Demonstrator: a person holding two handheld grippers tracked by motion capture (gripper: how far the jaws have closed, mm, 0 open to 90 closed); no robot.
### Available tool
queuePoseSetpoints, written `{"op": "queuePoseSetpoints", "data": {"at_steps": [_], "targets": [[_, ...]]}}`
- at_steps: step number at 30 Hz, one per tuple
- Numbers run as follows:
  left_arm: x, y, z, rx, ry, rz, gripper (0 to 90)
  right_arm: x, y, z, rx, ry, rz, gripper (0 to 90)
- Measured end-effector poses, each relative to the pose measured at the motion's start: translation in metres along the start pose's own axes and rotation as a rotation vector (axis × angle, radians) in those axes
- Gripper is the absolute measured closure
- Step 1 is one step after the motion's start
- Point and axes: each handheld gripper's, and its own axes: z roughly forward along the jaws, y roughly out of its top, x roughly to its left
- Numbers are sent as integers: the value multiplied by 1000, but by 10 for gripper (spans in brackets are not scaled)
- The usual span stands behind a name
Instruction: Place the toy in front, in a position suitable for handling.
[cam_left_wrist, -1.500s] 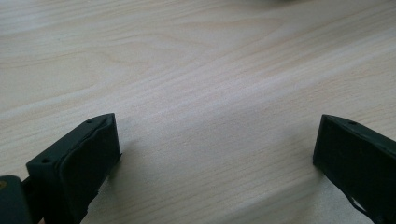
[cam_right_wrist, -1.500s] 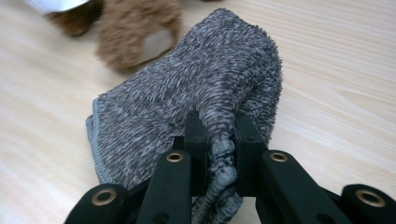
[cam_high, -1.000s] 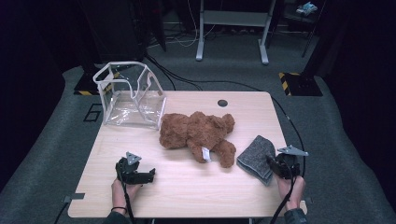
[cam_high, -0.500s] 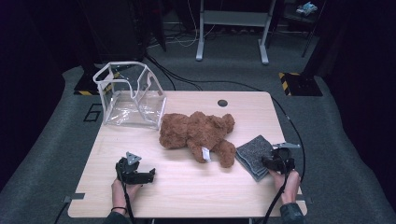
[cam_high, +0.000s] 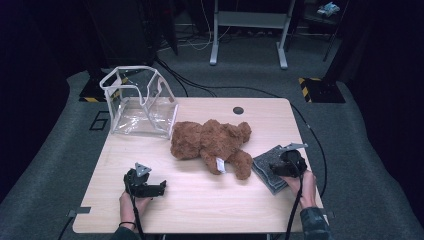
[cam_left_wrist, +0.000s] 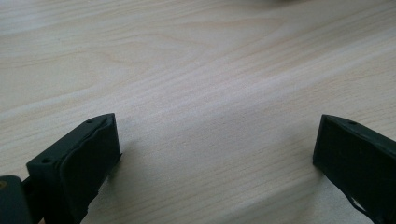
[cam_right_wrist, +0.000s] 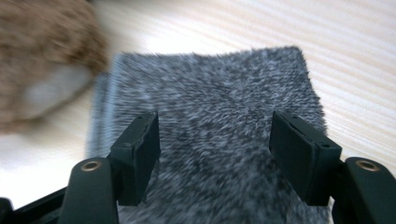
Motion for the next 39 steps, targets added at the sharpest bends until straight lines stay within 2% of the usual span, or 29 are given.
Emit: {"op": "queuePoseSetpoints", "data": {"at_steps": [2, 4, 6, 7, 11, 13, 17, 18, 20, 23, 25, 28, 30, 31, 33, 34, 37, 39], "targets": [[0, 0, 0, 1, -2, -2, 3, -2, 0, 9, 21, 4, -6, 379], [0, 0, 0, 1, -2, -2, 3, -5, -3, 16, 50, 18, 16, 443], [0, 0, 0, 0, 0, -1, 3, -7, -7, 18, 38, 23, 38, 515], [0, 0, 0, 1, -2, -1, 3, -7, -9, 16, 33, 27, 61, 598], [0, 0, 0, 1, -2, -2, 3, -10, -12, 15, 3, 15, 97, 796], [0, 0, 0, -1, -1, -1, 3, -12, -13, 14, -8, 11, 125, 830], [0, 0, 0, -1, -1, -2, 3, -13, -13, 12, -10, -47, 191, 849], [0, 0, 0, 0, -1, -3, 3, -13, -13, 12, -11, -57, 203, 849], [0, 0, 0, 0, -1, -3, 3, -16, -14, 9, -4, -96, 268, 848], [0, 0, 0, 0, -1, -3, 3, -21, -15, 9, 1, -154, 326, 841], [0, 0, 0, 1, -1, -3, 3, -24, -17, 9, -11, -146, 381, 834], [0, 0, 0, 0, -1, -3, 3, -23, -16, 11, -15, -159, 432, 813], [0, 0, 0, 1, -1, -3, 3, -22, -14, 14, -11, -163, 429, 780], [0, 0, 0, 0, -1, -3, 3, -22, -14, 14, -13, -165, 409, 762], [0, 0, 0, 0, -1, -3, 3, -23, -14, 13, -8, -151, 403, 699], [0, 0, 0, 0, -1, -3, 3, -23, -14, 12, -13, -137, 400, 638], [0, 0, 0, 0, -1, -3, 4, -23, -15, 8, -32, -107, 330, 500], [0, 0, 0, 0, -1, -3, 4, -21, -14, 6, -27, -106, 307, 418]]}}
